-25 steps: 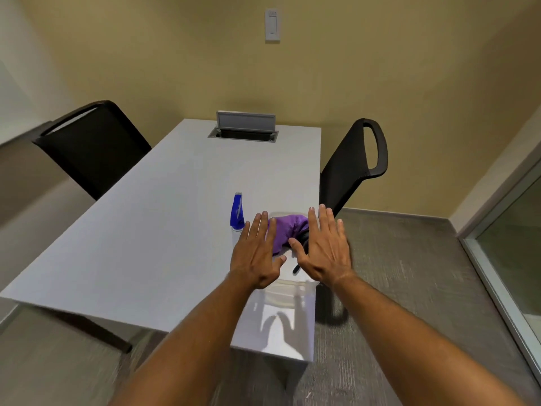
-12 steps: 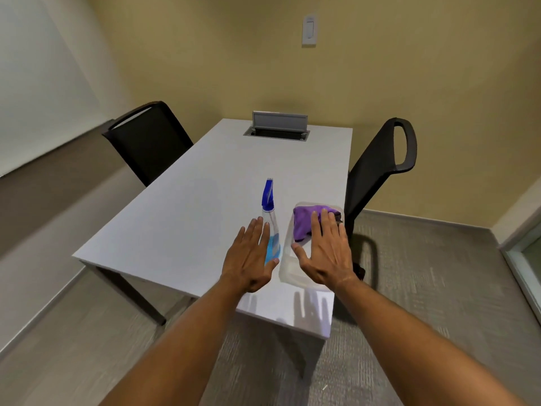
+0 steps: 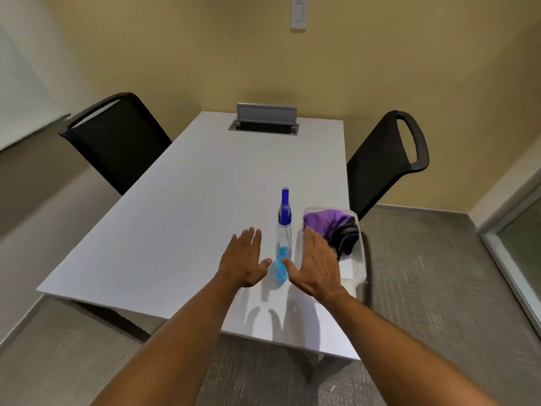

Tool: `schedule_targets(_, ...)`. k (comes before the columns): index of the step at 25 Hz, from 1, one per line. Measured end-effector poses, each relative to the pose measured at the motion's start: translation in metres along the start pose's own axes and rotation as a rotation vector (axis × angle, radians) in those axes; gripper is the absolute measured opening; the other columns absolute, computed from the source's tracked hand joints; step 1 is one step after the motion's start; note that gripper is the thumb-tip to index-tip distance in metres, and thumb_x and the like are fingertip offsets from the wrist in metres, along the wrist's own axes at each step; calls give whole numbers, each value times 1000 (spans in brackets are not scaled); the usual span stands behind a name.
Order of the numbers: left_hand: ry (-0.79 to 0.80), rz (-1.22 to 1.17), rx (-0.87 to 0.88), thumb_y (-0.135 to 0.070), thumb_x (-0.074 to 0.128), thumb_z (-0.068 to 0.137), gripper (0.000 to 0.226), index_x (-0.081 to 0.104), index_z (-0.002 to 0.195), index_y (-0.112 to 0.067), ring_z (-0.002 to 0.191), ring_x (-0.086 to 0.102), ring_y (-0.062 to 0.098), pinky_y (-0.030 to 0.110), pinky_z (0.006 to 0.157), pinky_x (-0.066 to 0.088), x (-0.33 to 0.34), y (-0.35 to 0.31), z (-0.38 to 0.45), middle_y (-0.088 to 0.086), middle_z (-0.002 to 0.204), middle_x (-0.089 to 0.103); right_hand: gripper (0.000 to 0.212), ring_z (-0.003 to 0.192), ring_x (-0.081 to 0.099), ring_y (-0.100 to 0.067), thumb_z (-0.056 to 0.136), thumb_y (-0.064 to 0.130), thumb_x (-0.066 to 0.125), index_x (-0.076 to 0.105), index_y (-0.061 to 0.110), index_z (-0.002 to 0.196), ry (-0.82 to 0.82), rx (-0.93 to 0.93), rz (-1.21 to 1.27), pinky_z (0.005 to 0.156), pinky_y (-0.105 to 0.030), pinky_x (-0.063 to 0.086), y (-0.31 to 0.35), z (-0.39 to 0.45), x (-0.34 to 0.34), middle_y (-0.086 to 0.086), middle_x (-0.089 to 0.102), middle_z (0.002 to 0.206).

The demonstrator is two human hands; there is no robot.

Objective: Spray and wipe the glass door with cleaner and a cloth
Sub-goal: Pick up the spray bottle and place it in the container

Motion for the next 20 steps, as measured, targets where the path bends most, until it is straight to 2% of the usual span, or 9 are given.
schedule_targets(3,28,-135,53,-46,47,96,73,13,153,-16,149,14,24,40,120,15,4,7,30,6,162,12,86,139,38,-28,87,64,52,24,15,151,-18,159,112,112,-38,34,8,13,15,-9,38,153)
schedule_targets(7,54,-474,134,-23,61,92,59,35,145,-19,135,42,23,39,110,39,6,-3,59,4,153,37,74,127,51,-24,85,58,62,40,17,143,-46,278,224,106,-37,44,16,22,20,-6,52,141)
schedule_targets(9,34,-607,173,-15,64,90,51,45,137,-16,122,53,22,32,99,46,3,-7,69,6,141,49,69,119,56,-23,83,56,66,47,16,136,-82,304,249,102,-35,48,21,25,20,-6,59,133)
schedule_targets(11,39,-645,208,-9,65,88,44,50,129,-14,111,57,19,26,89,47,2,-7,76,8,132,56,62,110,60,-20,83,53,69,52,15,129,-117,321,272,96,-32,50,23,26,20,-6,63,125)
schedule_targets(15,40,-651,250,-5,66,86,35,56,120,-11,97,57,13,23,82,47,1,-3,83,8,120,63,53,100,62,-18,82,47,72,56,14,120,-159,369,298,92,-31,53,27,27,20,-5,67,115)
schedule_targets(20,33,-636,268,-11,68,86,34,56,117,-11,98,60,17,28,88,50,-7,0,82,7,116,64,47,99,63,-18,83,41,73,56,14,118,-162,369,361,91,-28,53,35,27,20,-4,66,114)
Point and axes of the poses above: each hand's wrist, its own z-axis towards the middle knuckle, its own x-axis out of the palm, y = z × x, the point moved 5 cm from there along z, towards the middle knuckle
